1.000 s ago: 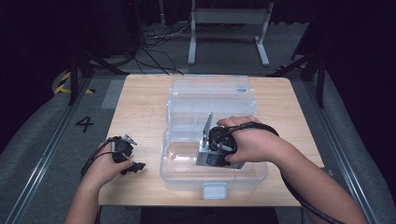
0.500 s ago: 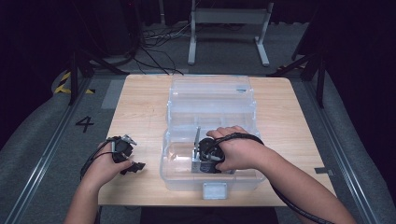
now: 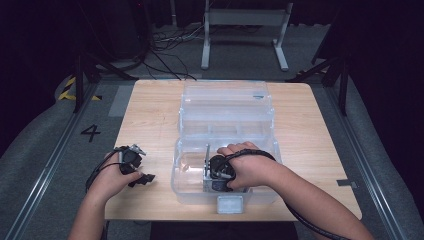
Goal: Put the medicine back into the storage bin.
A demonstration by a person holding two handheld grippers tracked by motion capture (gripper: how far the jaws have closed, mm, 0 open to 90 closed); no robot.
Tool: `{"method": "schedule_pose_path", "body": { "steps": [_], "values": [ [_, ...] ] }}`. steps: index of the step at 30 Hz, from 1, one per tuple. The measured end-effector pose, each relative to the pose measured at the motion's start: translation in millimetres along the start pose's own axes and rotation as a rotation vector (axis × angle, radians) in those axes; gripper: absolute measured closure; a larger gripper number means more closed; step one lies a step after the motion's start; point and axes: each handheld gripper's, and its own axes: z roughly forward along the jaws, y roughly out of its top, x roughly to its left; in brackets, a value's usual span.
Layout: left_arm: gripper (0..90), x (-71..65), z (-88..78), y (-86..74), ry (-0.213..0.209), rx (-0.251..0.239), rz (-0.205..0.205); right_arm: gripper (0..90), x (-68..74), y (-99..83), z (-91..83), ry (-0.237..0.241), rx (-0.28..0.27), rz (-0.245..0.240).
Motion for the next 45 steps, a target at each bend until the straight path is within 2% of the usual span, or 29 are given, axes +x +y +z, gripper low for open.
{"method": "schedule_pose_path", "body": {
  "steps": [10, 12, 25, 27, 30, 38, 45],
  "values": [
    [20.7, -0.2, 0.3, 0.0, -0.005, 0.003, 0.002, 56.5, 0.1, -2.4, 12.5, -0.003, 0.027, -0.011],
    [20.7, -0.2, 0.3, 0.1, -0.005, 0.003, 0.003, 56.5, 0.1, -2.5, 14.0, -0.003, 0.037, -0.027],
    [20.7, -0.5, 0.9, 0.0, -0.001, 0.007, 0.002, 54.2, -0.6, -3.8, 18.4, -0.009, 0.038, -0.029],
    [20.7, -0.3, 1.2, -0.1, -0.004, 0.007, 0.002, 53.6, -0.3, -3.7, 18.5, -0.009, 0.022, -0.03],
    [20.7, 0.0, 1.0, -0.1, -0.004, 0.006, 0.002, 50.4, -1.4, -3.7, 14.4, -0.003, 0.023, -0.052],
    [20.7, 0.4, 1.3, -0.1, -0.001, 0.008, 0.002, 46.7, -0.3, -8.3, -1.5, -0.011, -0.018, -0.036],
    [20.7, 0.1, 2.3, 2.1, -0.005, 0.01, 0.003, 45.7, 5.8, -13.3, -27.9, -0.021, -0.049, -0.036]
  ]
}}
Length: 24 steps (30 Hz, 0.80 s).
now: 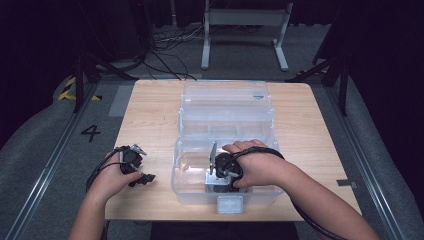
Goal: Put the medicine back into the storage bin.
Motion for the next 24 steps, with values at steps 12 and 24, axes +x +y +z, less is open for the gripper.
{"method": "schedule_pose_path", "body": {
  "steps": [12, 24],
  "values": [
    [20.7, -1.1, 3.7, 9.4, -0.011, 0.002, 0.011, 44.2, 9.1, -22.2, -37.0, -0.03, -0.072, 0.051],
    [21.3, -2.7, 9.2, 17.2, -0.02, 0.002, 0.022, 44.4, 19.4, -57.7, -54.2, -0.034, -0.076, 0.124]
  ]
}}
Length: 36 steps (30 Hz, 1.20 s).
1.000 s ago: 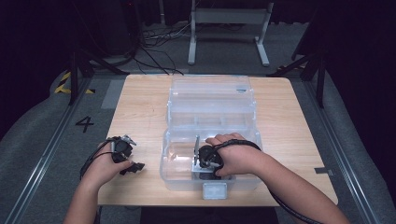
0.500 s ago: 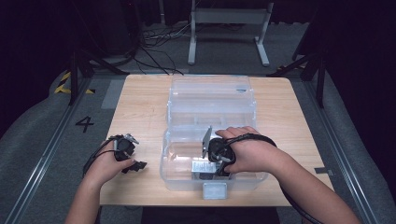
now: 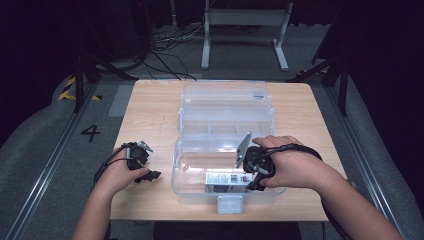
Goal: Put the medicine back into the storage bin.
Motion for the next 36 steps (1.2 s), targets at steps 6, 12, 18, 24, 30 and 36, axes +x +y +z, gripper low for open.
{"method": "schedule_pose_path", "body": {
  "steps": [6, 12, 18, 24, 30, 36],
  "values": [
    [21.5, 1.4, -0.3, 0.7, 0.007, -0.002, -0.002, 44.2, 3.9, -18.8, 0.5, 0.006, 0.02, 0.018],
    [21.1, 0.3, 0.6, 1.7, 0.006, 0.002, -0.002, 43.4, 8.6, -28.6, 4.4, 0.025, 0.026, 0.031],
    [21.9, 0.6, -0.4, 2.9, 0.013, -0.003, -0.011, 44.2, 12.2, -36.4, 18.9, 0.05, 0.059, 0.034],
    [21.8, 5.1, -4.2, 2.4, 0.066, -0.014, -0.017, 44.3, 15.5, -39.5, 36.4, 0.071, 0.091, 0.038],
    [21.6, 9.9, -10.5, 0.1, 0.081, -0.04, -0.038, 45.6, 16.1, -42.8, 58.2, 0.087, 0.118, 0.037],
    [28.0, 8.5, -13.3, 3.5, 0.024, -0.091, -0.157, 48.6, 18.2, -42.9, 70.2, 0.083, 0.142, 0.032]
  ]
}}
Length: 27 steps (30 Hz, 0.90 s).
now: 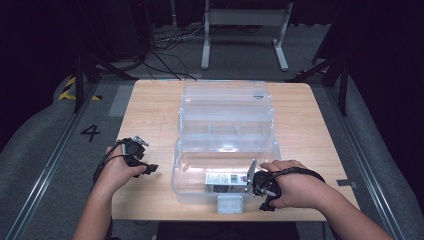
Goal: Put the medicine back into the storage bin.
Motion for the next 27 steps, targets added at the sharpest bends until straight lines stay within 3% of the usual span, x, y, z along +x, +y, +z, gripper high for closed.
{"method": "schedule_pose_path", "body": {
  "steps": [1, 4, 8, 9, 10, 12, 18, 21, 22, 27],
  "values": [
    [30.3, 1.2, -0.9, 0.3, -0.021, -0.024, -0.022, 48.9, 0.2, 0.5, 2.9, -0.005, -0.006, -0.008],
    [29.9, 3.9, -2.8, 0.8, -0.001, -0.042, -0.037, 50.9, 0.7, 1.6, 9.3, -0.015, 0.006, -0.017],
    [33.7, 6.2, -3.0, 2.0, 0.006, -0.053, -0.001, 56.0, 1.1, 2.7, 15.4, -0.032, 0.022, -0.018],
    [33.6, 6.2, -2.6, 2.9, 0.02, -0.049, 0.038, 57.1, 1.4, 2.9, 16.1, -0.034, 0.031, -0.023],
    [33.1, 6.3, -2.2, 3.7, 0.036, -0.047, 0.05, 58.7, 1.6, 3.2, 18.1, -0.037, 0.037, -0.03],
    [32.2, 6.3, -2.4, 5.1, 0.051, -0.037, 0.054, 60.9, 2.2, 3.4, 21.3, -0.037, 0.039, -0.043],
    [33.2, 5.5, -1.8, 7.5, 0.039, -0.032, 0.052, 72.4, 3.9, 4.4, 24.4, -0.072, 0.058, -0.08],
    [33.9, 4.9, -2.1, 9.0, 0.031, -0.034, 0.059, 84.4, 5.6, 4.3, 25.2, -0.081, 0.062, -0.095],
    [34.7, 4.6, -2.5, 9.6, 0.028, -0.035, 0.061, 87.7, 6.1, 4.2, 25.0, -0.109, 0.063, -0.102],
    [37.8, 3.1, -4.2, 12.8, 0.001, -0.042, 0.051, 88.4, 5.6, 4.0, 25.3, -0.103, 0.06, -0.105]
  ]
}}
